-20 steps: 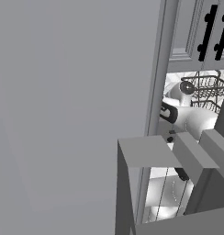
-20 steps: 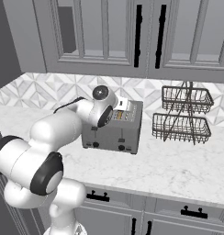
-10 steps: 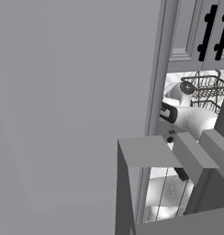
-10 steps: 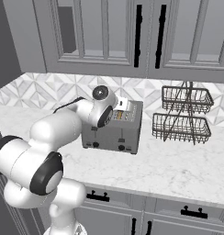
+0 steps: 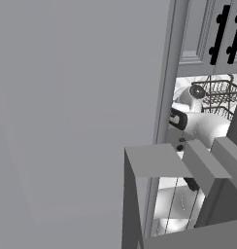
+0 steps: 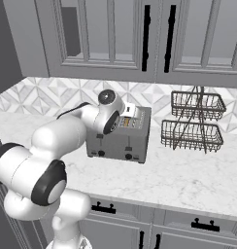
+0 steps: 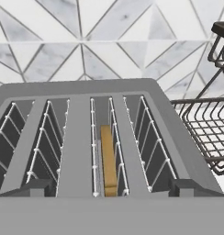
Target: Start the toaster. Once the lever pops up, take the bread to the plate on the dining counter.
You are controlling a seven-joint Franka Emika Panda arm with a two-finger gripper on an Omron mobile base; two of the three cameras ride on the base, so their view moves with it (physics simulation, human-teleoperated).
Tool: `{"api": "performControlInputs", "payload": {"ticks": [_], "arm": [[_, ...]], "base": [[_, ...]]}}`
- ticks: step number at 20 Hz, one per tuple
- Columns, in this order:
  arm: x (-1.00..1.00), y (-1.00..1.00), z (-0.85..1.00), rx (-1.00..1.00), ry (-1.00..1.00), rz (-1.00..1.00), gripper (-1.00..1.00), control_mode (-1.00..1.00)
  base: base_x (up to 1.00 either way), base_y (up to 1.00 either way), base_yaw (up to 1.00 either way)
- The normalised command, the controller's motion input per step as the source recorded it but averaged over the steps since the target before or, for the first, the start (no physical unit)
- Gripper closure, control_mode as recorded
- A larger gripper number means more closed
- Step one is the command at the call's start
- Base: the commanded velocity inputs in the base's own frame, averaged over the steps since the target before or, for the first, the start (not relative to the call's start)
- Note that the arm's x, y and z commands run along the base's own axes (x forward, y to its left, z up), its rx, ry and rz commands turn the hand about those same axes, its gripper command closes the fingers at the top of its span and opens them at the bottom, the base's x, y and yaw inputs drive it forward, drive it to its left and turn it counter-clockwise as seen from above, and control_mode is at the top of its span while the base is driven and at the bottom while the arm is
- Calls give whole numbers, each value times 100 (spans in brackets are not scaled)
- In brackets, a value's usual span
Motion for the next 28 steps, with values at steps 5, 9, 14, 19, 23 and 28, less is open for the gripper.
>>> {"api": "performControlInputs", "payload": {"ticks": [5, 9, 14, 19, 23, 28], "arm": [[0, 0, 0, 0, 4, 0, -100, -100], [0, 0, 0, 0, 3, 0, -100, -100], [0, 0, 0, 0, 3, 0, -100, -100], [0, 0, 0, 0, 0, 0, -100, -100], [0, 0, 0, 0, 0, 0, -100, -100], [0, 0, 0, 0, 0, 0, -100, -100]], "base": [[0, 0, 0], [0, 0, 0], [0, 0, 0], [0, 0, 0], [0, 0, 0], [0, 0, 0]]}}
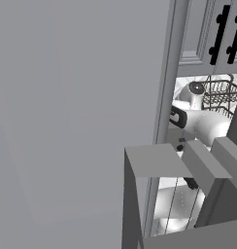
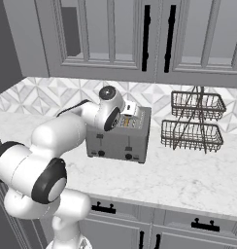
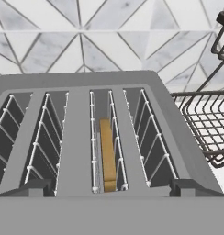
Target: Start the toaster. Once the lever pops up, take the bread to the plate on the dining counter.
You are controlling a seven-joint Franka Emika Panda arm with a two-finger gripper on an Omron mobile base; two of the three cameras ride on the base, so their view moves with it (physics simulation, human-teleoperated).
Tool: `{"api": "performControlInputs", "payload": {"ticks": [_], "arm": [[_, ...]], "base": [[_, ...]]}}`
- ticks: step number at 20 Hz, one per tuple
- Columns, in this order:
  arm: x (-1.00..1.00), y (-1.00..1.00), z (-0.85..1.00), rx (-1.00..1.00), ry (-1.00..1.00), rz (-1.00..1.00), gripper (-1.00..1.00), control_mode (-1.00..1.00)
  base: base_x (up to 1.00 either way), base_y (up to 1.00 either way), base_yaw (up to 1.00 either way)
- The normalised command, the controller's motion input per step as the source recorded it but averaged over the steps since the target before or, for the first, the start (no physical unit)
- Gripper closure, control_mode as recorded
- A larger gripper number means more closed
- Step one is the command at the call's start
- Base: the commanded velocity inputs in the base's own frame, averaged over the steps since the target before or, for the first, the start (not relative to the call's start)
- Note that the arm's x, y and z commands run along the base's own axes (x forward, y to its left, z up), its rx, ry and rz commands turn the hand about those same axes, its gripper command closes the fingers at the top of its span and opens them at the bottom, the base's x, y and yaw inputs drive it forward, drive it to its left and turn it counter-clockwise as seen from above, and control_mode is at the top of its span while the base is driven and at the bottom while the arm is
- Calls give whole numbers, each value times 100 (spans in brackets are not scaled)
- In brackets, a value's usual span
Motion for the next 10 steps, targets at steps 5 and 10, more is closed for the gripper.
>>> {"api": "performControlInputs", "payload": {"ticks": [5, 10], "arm": [[0, 0, 0, 0, 0, 0, -100, -100], [0, 0, 0, 0, 0, 0, -100, -100]], "base": [[0, 0, 0], [0, 0, 0]]}}
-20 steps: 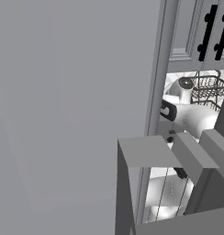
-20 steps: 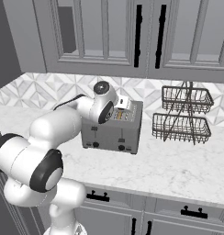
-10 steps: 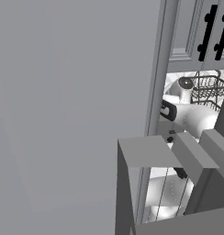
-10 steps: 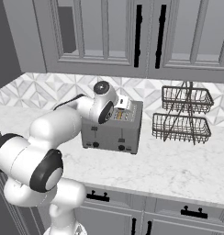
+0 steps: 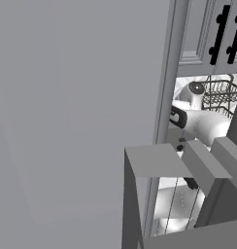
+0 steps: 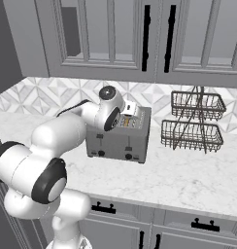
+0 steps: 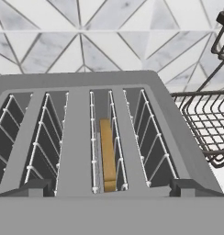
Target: Start the toaster. Once the lever pops up, take the bread to the plate on the dining counter.
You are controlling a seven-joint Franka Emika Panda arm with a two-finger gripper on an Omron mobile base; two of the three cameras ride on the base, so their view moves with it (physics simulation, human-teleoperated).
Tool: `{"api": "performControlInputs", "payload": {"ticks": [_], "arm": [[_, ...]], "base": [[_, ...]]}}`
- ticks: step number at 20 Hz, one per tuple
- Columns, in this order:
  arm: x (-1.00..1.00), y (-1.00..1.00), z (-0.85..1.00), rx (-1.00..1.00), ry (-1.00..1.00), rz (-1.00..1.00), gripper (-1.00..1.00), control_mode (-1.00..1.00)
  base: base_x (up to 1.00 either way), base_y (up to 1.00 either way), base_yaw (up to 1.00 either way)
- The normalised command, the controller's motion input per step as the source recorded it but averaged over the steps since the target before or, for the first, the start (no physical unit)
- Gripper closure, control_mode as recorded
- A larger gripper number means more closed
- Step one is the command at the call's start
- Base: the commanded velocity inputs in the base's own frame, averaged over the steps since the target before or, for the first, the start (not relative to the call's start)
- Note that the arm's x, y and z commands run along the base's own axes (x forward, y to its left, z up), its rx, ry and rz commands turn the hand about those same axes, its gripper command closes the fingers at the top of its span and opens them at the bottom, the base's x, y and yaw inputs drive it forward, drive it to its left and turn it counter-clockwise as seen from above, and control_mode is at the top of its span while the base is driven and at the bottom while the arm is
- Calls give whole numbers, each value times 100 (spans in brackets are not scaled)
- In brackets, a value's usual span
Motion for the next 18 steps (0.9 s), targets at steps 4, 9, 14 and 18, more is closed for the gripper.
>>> {"api": "performControlInputs", "payload": {"ticks": [4, 9, 14, 18], "arm": [[0, 0, 0, 0, 0, 0, -100, -100], [0, 0, 0, 0, 0, 0, -100, -100], [0, 0, 0, 0, 0, 0, -100, -100], [0, 0, 0, 0, 0, 0, -100, -100]], "base": [[0, 0, 0], [0, 0, 0], [0, 0, 0], [0, 0, 0]]}}
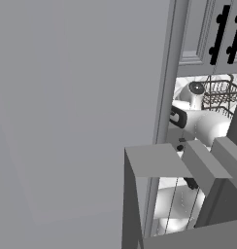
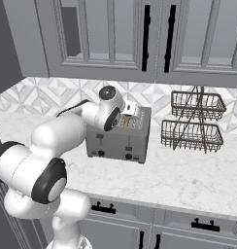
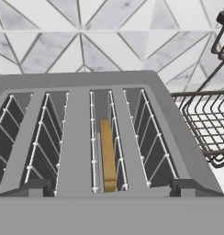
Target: Start the toaster. Once the lever pops up, take the bread to the plate on the dining counter.
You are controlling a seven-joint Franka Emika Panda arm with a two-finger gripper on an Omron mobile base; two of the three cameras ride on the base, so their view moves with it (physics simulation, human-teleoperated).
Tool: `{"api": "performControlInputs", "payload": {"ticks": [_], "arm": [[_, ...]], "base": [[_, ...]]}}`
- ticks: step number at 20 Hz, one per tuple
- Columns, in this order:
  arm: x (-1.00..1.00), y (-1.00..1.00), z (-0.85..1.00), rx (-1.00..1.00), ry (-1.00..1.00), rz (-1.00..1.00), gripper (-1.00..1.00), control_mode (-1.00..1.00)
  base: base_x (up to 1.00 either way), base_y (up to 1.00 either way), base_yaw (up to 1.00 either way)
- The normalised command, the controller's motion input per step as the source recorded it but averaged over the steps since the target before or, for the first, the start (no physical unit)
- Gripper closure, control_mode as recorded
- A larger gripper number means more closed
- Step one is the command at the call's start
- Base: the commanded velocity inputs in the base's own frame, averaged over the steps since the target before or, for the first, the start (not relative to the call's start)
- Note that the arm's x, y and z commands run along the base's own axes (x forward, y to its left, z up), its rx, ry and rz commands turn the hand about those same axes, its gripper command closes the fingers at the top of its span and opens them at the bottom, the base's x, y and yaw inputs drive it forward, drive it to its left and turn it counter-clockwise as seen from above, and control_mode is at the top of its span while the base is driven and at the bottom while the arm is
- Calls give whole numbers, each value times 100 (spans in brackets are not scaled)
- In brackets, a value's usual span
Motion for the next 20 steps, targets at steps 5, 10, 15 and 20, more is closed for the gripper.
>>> {"api": "performControlInputs", "payload": {"ticks": [5, 10, 15, 20], "arm": [[0, 0, 0, 0, 0, 0, -100, -100], [0, 0, 0, 0, 0, 0, -100, -100], [0, 0, 0, 0, 0, 0, -100, -100], [0, 0, 0, 0, 0, 0, -100, -100]], "base": [[0, 0, 0], [0, 0, 0], [0, 0, 0], [0, 0, 0]]}}
